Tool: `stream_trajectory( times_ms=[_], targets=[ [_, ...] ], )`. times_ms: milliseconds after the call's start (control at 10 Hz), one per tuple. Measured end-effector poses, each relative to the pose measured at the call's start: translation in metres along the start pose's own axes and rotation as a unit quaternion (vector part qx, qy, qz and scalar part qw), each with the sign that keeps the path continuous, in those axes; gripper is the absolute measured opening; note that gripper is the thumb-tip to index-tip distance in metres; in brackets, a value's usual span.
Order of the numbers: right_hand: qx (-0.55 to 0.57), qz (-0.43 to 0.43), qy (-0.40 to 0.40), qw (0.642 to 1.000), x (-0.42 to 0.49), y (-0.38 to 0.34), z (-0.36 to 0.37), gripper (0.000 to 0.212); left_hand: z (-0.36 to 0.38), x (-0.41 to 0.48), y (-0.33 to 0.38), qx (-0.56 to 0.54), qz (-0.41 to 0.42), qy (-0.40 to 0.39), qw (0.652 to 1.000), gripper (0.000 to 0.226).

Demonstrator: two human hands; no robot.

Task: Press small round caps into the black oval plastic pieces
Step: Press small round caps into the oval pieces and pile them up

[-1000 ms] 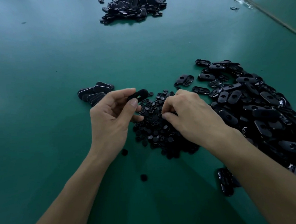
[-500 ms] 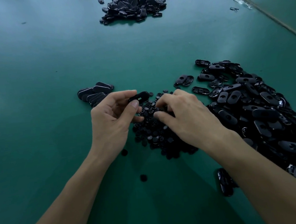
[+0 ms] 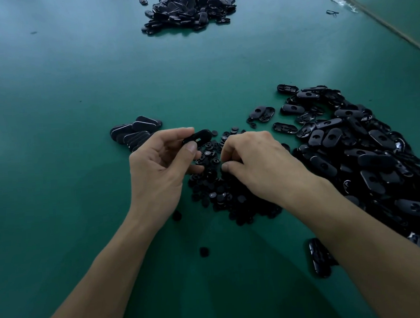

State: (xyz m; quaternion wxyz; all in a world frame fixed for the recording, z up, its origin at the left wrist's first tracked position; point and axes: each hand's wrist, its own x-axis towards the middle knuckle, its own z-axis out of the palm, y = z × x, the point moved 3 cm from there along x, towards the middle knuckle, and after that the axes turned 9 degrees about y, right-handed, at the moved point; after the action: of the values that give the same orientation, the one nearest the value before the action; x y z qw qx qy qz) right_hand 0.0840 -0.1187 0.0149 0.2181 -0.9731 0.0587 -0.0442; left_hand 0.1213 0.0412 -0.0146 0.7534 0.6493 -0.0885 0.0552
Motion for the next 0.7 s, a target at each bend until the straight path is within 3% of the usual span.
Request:
stream_trajectory(
  times_ms=[300,400,700],
  targets=[
    [0.073,0.044,-0.018,0.996,-0.002,0.002,-0.004,0.013,0.0,0.0,0.0,0.001,0.002,0.0,1.0,0.022],
    [0.087,0.043,0.011,0.995,-0.003,0.001,-0.01,0.02,0.0,0.0,-0.001,0.0,-0.001,0.002,1.0,0.023],
    [0.045,0.015,0.005,0.999,-0.003,0.001,-0.021,0.023,-0.001,0.0,-0.002,0.001,-0.003,0.0,1.0,0.023]
  ],
)
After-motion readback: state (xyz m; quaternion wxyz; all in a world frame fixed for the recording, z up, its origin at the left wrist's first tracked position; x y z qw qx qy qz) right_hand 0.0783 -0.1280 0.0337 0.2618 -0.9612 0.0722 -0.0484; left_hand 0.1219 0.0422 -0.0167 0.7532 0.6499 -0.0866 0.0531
